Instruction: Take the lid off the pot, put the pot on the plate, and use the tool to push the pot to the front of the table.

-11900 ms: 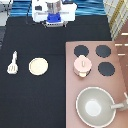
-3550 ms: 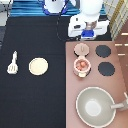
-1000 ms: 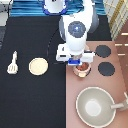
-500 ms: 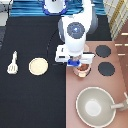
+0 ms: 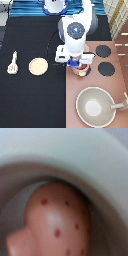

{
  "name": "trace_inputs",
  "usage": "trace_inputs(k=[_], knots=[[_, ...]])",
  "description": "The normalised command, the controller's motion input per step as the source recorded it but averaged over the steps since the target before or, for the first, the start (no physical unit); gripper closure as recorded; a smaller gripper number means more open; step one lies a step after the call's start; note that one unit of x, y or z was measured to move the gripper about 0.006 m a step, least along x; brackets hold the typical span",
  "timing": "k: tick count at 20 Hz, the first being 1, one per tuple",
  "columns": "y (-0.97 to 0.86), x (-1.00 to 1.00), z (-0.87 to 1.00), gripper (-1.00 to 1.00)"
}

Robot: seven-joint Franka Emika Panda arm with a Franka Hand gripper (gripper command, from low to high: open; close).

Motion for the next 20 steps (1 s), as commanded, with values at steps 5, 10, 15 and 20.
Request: trace_inputs(k=[5, 10, 15, 20], knots=[[-0.38, -0.11, 1.00, 1.00], [-0.72, -0.43, 0.97, 1.00], [-0.65, -0.52, 0.75, 1.00], [-0.70, -0.51, 0.49, 1.00]])
